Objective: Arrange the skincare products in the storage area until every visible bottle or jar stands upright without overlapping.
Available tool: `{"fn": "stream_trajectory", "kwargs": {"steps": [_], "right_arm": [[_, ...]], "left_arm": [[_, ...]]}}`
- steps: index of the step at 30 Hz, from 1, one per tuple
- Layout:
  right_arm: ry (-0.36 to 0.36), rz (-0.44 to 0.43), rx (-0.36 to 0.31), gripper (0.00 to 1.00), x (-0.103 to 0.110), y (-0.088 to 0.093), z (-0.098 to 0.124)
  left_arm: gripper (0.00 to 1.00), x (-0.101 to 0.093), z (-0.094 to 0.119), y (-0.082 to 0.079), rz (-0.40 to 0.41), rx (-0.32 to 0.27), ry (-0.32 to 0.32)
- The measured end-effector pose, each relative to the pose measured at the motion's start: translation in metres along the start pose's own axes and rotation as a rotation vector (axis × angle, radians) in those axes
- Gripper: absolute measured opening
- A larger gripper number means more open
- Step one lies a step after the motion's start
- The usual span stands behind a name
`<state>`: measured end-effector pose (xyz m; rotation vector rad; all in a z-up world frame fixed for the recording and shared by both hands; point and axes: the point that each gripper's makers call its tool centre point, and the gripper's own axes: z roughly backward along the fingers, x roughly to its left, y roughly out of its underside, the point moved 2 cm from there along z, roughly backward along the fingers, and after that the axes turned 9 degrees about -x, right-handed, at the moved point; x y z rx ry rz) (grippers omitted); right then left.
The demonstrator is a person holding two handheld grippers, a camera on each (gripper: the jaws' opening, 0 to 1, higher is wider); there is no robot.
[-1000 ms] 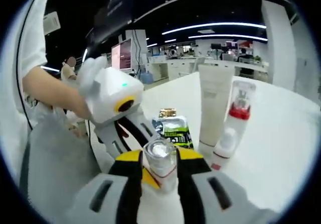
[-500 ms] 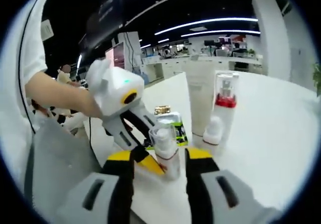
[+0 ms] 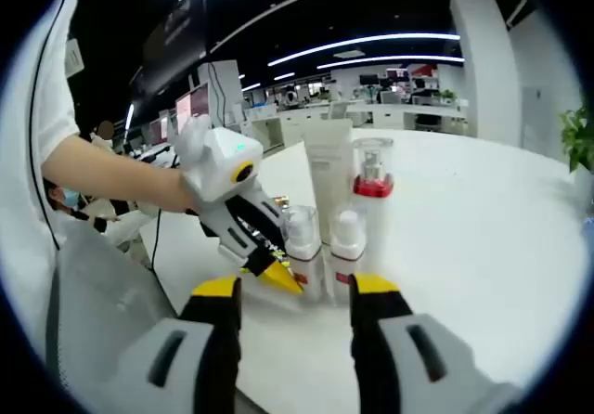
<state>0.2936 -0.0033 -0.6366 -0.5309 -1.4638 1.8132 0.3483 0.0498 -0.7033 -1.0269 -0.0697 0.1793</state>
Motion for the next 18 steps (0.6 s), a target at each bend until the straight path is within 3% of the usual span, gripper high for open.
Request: {"fn": "stream_trajectory", "kwargs": {"steps": [12,18], "right_arm": [[-0.003,-0.002,0.013,0.51,0.0012,0.0028,-0.0006],[-0.003,-0.006,0.013,0.51,0.0008,0.0036,-0.001]], "left_arm": [[0.16,0.0081,-0.0047,-0.003,0.002,-0.008,0.008],[0.16,0.011,-0.0069,0.0007,-0.021,0.015,0.012]]}}
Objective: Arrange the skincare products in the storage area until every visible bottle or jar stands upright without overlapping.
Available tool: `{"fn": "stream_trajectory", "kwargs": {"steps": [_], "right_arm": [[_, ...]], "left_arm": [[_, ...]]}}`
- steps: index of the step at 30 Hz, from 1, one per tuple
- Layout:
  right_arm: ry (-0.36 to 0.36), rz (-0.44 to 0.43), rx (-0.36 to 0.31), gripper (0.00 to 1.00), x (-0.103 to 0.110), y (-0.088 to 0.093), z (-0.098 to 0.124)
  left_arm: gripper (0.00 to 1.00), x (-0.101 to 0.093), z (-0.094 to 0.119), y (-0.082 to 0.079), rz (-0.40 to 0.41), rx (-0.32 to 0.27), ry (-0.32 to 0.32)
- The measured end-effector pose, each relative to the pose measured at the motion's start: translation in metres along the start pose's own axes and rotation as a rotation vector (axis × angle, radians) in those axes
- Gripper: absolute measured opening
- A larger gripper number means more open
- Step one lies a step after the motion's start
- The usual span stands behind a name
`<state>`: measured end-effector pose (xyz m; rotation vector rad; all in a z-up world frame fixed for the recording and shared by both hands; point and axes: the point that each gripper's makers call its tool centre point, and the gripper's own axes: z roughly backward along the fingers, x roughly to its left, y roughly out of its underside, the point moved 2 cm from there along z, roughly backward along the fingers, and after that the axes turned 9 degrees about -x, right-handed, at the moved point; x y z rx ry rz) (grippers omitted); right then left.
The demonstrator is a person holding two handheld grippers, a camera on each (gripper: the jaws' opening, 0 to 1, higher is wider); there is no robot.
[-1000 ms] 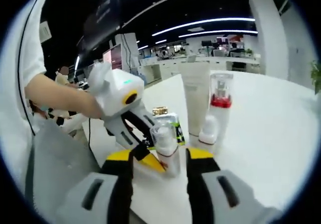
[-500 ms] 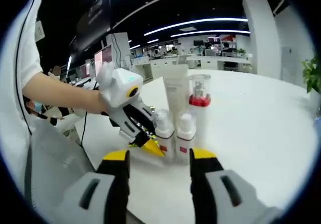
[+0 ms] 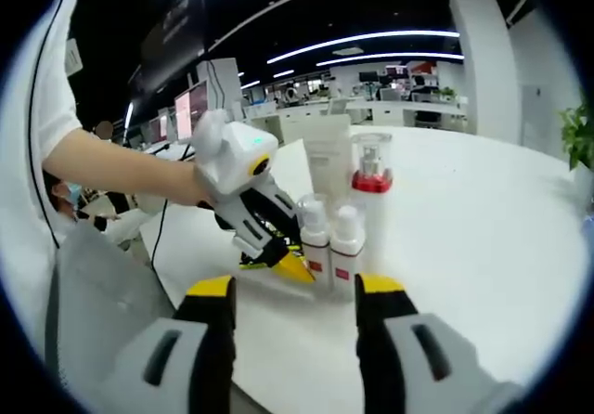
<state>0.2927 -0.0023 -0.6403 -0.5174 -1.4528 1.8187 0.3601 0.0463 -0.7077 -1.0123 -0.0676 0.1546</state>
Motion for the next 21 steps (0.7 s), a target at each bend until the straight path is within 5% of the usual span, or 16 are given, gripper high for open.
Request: {"fn": "stream_trajectory", "kwargs": {"steps": [13,21], "right_arm": [[0.0,-0.007,-0.001,0.52,-0.0001,0.0,-0.0005],[0.008,-0.004,0.001,0.6,-0.0008,-0.001,-0.0007]], "left_arm": [[0.16,0.0027,0.0005,-0.0015,0.006,-0.001,-0.004],[0.21,0.0028,0.0045,-0.0051,0.048,-0.017,-0.026]]}}
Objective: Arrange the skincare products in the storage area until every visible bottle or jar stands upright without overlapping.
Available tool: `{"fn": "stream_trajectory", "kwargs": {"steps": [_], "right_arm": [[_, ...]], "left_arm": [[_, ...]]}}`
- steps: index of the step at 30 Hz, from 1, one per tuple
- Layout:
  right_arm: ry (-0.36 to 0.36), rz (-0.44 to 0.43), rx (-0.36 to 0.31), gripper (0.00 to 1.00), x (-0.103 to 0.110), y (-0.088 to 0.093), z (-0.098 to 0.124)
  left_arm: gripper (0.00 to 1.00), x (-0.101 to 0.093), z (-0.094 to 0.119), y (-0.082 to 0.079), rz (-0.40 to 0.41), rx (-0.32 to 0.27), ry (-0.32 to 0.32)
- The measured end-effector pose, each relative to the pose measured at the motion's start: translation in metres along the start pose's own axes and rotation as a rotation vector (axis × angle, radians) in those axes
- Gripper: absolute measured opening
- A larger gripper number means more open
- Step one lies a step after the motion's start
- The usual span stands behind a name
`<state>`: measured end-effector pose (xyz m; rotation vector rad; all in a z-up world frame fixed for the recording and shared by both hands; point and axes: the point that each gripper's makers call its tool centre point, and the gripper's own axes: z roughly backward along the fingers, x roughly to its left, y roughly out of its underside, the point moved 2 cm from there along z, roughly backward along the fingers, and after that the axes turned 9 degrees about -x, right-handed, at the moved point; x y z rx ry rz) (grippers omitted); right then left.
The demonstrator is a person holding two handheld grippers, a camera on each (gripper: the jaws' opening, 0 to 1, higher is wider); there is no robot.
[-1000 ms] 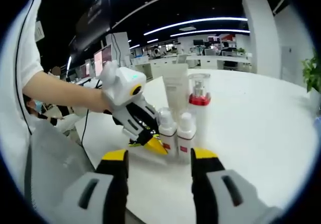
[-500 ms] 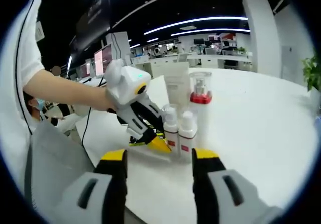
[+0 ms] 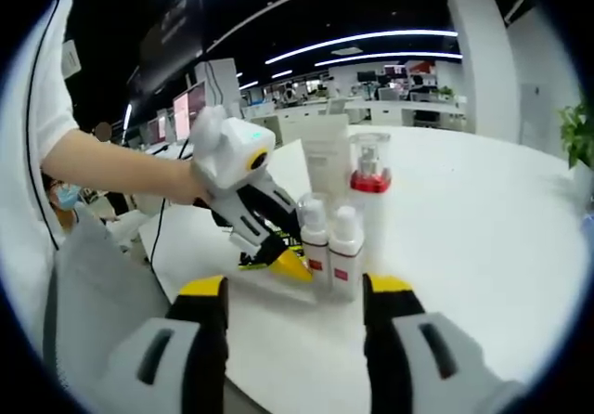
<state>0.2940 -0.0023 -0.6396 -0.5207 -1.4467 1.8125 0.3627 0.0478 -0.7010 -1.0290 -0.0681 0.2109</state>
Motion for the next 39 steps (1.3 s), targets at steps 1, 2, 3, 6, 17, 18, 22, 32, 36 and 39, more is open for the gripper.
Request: {"fn": "stream_trajectory", "kwargs": {"steps": [1,2,3,6,17,18,22,32,36,39], "right_arm": [[0.001,0.0,0.0,0.61,0.0,0.0,0.0],[0.001,0.001,-0.002,0.62,0.0,-0.001,0.0],[0.001,0.0,-0.002,0.63,0.0,-0.002,0.0],[0.003,0.003,-0.002,0.65,0.0,-0.003,0.0],[-0.011,0.003,-0.005,0.74,0.004,-0.008,0.001],[-0.014,0.003,-0.005,0.75,0.005,-0.008,0.001],[-0.022,0.003,-0.003,0.78,0.007,-0.009,0.003],[-0.013,0.014,0.004,0.82,0.005,-0.012,0.013],[-0.004,0.02,0.006,0.85,0.002,-0.013,0.019],[0.004,0.018,0.011,0.88,0.0,-0.013,0.024]], "left_arm": [[0.22,0.0,0.001,0.001,0.004,0.003,-0.003],[0.23,-0.001,0.002,0.001,0.008,0.006,-0.006],[0.25,-0.001,0.004,0.001,0.022,0.007,-0.011],[0.3,-0.003,0.008,0.002,0.035,0.004,-0.019],[0.48,-0.011,0.033,0.008,0.124,0.018,-0.091],[0.5,-0.012,0.035,0.009,0.134,0.021,-0.097],[0.57,-0.015,0.045,0.013,0.164,0.036,-0.12],[0.71,-0.025,0.077,0.014,0.291,0.021,-0.192],[0.76,-0.03,0.091,0.018,0.34,0.024,-0.233],[0.79,-0.034,0.101,0.021,0.363,0.022,-0.259]]}}
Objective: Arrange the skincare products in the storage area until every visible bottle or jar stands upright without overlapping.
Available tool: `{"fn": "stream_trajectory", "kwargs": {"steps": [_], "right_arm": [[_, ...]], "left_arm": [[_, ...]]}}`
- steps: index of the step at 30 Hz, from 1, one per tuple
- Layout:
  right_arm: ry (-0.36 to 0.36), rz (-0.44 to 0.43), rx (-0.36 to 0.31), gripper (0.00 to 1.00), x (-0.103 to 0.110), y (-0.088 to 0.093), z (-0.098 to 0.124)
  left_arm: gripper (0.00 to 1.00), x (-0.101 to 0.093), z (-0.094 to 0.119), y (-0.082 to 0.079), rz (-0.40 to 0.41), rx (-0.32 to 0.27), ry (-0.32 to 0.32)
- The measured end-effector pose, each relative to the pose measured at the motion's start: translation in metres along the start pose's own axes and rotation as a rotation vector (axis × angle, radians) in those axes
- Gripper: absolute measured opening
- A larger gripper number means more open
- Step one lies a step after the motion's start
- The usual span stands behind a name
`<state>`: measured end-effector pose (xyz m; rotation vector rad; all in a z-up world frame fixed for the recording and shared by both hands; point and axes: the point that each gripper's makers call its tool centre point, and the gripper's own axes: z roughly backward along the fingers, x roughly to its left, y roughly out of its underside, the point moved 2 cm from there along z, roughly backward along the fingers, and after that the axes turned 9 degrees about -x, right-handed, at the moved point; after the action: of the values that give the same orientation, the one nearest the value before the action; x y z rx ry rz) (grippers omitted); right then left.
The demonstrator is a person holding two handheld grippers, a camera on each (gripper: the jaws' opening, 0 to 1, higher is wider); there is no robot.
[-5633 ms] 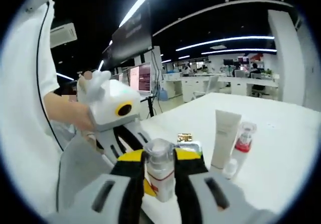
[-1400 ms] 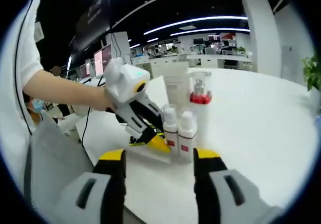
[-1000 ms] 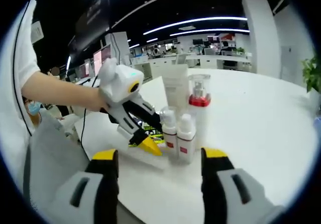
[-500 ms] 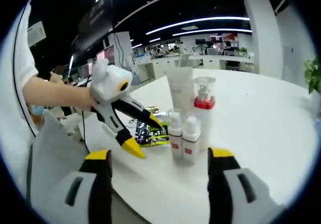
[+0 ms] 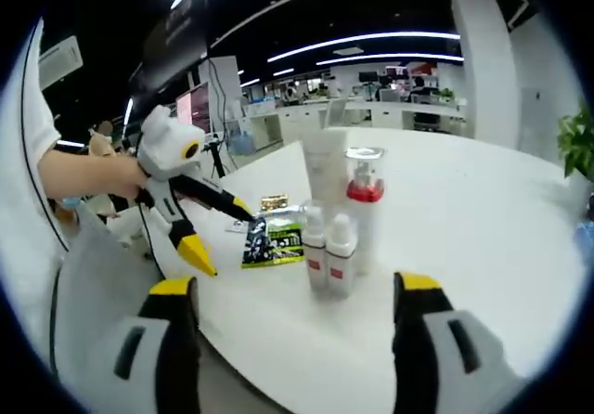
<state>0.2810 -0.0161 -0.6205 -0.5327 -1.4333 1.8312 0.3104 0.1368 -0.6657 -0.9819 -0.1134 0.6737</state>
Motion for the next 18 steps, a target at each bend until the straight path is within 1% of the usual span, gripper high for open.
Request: {"fn": "stream_trajectory", "kwargs": {"steps": [5,7,8,9,13,18], "right_arm": [[0.004,-0.011,0.003,0.92,-0.001,0.001,0.006],[0.005,-0.016,0.004,0.94,-0.002,0.001,0.008],[0.005,-0.015,0.004,0.95,-0.002,0.001,0.009],[0.005,-0.013,0.006,0.95,-0.002,0.001,0.01],[0.001,-0.016,0.009,0.97,-0.002,0.001,0.014],[-0.006,-0.029,0.01,0.99,-0.002,0.002,0.017]], "left_arm": [[0.85,0.0,0.018,0.005,0.038,-0.028,-0.053],[0.89,0.002,0.025,0.007,0.052,-0.038,-0.085],[0.92,0.005,0.029,0.007,0.061,-0.049,-0.118],[0.94,0.006,0.032,0.008,0.064,-0.055,-0.129],[0.97,0.008,0.045,0.013,0.094,-0.072,-0.174],[0.97,0.008,0.058,0.019,0.119,-0.079,-0.22]]}}
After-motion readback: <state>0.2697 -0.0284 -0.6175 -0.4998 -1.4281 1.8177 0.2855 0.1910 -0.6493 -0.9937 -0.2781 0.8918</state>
